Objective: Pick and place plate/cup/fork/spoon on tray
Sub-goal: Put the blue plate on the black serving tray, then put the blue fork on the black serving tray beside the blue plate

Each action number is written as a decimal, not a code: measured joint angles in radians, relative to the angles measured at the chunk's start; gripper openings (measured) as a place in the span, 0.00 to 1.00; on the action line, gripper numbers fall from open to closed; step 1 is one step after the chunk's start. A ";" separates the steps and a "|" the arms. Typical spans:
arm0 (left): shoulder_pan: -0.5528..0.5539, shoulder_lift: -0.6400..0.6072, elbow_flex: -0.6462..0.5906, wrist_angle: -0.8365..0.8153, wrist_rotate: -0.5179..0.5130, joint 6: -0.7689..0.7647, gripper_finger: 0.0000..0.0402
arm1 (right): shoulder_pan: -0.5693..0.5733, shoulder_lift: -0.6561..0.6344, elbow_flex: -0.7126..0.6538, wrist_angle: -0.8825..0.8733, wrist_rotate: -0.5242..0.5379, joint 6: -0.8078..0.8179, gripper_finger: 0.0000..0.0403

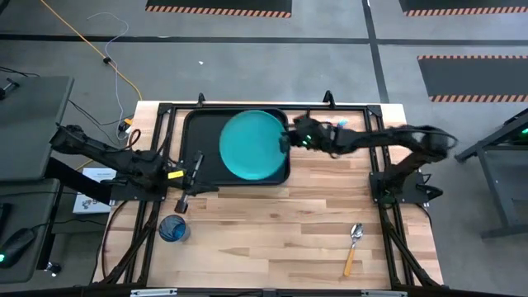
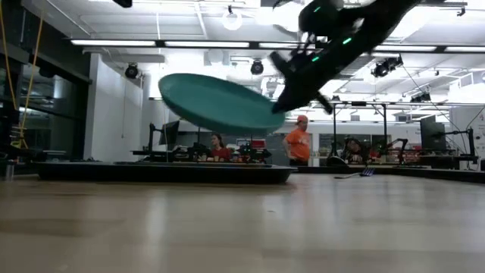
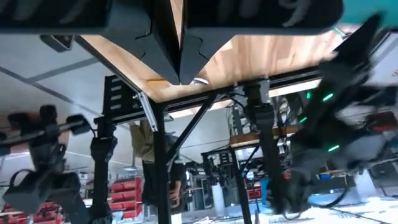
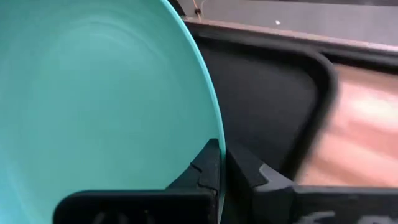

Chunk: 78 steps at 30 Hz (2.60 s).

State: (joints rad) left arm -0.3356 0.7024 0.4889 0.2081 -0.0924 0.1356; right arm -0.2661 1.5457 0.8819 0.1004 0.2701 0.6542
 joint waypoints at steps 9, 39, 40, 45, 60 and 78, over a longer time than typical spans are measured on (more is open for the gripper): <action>-0.041 -0.010 0.000 -0.004 -0.025 0.000 0.00 | -0.055 0.337 0.278 -0.010 -0.133 -0.026 0.00; -0.066 -0.009 -0.001 -0.009 -0.053 -0.003 0.00 | -0.068 0.440 0.398 -0.089 -0.048 -0.007 0.22; -0.066 -0.009 -0.001 -0.009 -0.053 -0.003 0.00 | -0.068 0.440 0.398 -0.090 -0.038 -0.008 0.25; -0.066 -0.009 -0.001 -0.009 -0.053 -0.003 0.00 | -0.068 0.440 0.398 -0.096 -0.030 -0.064 0.39; -0.065 -0.009 -0.002 -0.059 -0.060 -0.012 0.00 | -0.026 0.226 0.398 -0.671 0.232 -0.188 0.57; -0.065 -0.009 -0.002 -0.055 -0.078 -0.046 0.00 | 0.030 0.001 -0.129 -0.671 0.533 0.621 0.57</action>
State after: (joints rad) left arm -0.4007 0.6937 0.4870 0.1535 -0.1707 0.0894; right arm -0.2359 1.5468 0.7525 -0.5701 0.8028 1.2752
